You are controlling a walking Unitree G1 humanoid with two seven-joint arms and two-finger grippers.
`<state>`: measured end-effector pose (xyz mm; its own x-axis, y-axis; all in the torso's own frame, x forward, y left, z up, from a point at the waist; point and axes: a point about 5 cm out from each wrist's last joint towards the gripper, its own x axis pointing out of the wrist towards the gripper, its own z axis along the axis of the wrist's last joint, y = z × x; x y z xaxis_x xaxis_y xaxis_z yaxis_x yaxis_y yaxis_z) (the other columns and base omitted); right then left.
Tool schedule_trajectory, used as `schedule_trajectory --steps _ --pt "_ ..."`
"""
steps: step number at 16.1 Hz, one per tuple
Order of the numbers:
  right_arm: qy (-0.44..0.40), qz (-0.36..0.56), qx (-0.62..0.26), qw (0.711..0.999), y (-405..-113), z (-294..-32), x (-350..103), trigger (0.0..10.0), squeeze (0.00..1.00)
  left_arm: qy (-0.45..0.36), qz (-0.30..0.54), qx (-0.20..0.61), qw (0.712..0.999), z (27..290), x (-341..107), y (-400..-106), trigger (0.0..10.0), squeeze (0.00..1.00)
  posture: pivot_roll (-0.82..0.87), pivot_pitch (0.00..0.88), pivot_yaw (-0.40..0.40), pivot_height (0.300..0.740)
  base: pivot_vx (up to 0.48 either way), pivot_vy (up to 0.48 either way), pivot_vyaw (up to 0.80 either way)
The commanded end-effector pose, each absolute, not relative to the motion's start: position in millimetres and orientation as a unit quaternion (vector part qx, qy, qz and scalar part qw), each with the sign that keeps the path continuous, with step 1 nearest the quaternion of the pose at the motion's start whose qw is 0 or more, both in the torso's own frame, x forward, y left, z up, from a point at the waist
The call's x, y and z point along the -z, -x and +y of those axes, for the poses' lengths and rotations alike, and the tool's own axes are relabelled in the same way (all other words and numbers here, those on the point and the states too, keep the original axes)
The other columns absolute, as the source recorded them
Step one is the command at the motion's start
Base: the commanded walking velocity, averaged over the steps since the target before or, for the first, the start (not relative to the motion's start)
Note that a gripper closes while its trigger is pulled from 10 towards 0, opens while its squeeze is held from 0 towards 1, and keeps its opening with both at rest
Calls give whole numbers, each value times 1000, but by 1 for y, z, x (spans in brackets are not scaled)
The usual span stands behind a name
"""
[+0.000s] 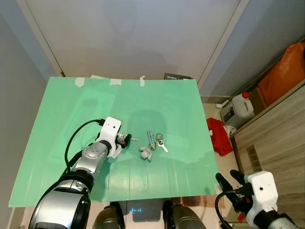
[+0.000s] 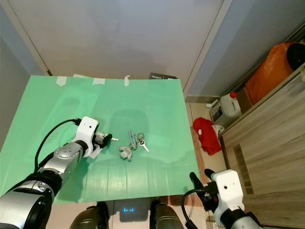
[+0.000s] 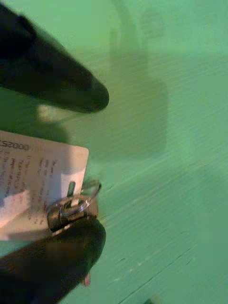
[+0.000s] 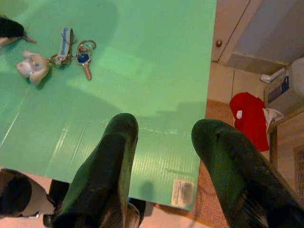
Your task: Hang keys on a hook
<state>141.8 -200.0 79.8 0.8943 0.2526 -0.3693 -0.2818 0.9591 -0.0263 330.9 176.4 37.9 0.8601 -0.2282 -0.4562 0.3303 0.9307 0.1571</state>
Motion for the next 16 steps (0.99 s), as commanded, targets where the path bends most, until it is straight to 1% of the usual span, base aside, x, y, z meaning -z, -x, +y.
schedule_trajectory --steps 1,4,8,10,13,14,16 --pt "44 192 -128 972 -138 -206 -82 10000 0 -106 249 154 950 176 -26 -323 0 0 -304 256 -73 740 0 0 0" --pt "43 193 -130 972 -140 -203 -83 10000 0 -118 250 183 944 169 -25 -321 0 0 -293 250 -72 740 0 0 0" --pt "37 195 -135 971 -142 -199 -77 10000 0 -122 248 198 941 164 -22 -318 0 0 -266 239 -69 740 0 0 0" --pt "31 183 -146 972 -155 -191 -76 10000 0 -69 226 181 955 161 -29 -324 0 0 -231 218 -60 740 0 0 0" --pt "29 172 -156 972 -166 -184 -75 10000 0 -35 200 171 964 159 -37 -329 0 0 -199 203 -56 740 0 0 0" --pt "23 162 -168 972 -179 -175 -72 10000 0 -10 170 168 971 156 -43 -331 0 0 -151 182 -51 740 0 0 0" --pt "13 141 -181 973 -201 -160 -71 10000 0 12 117 169 979 149 -57 -332 0 0 -92 154 -51 740 0 0 0"
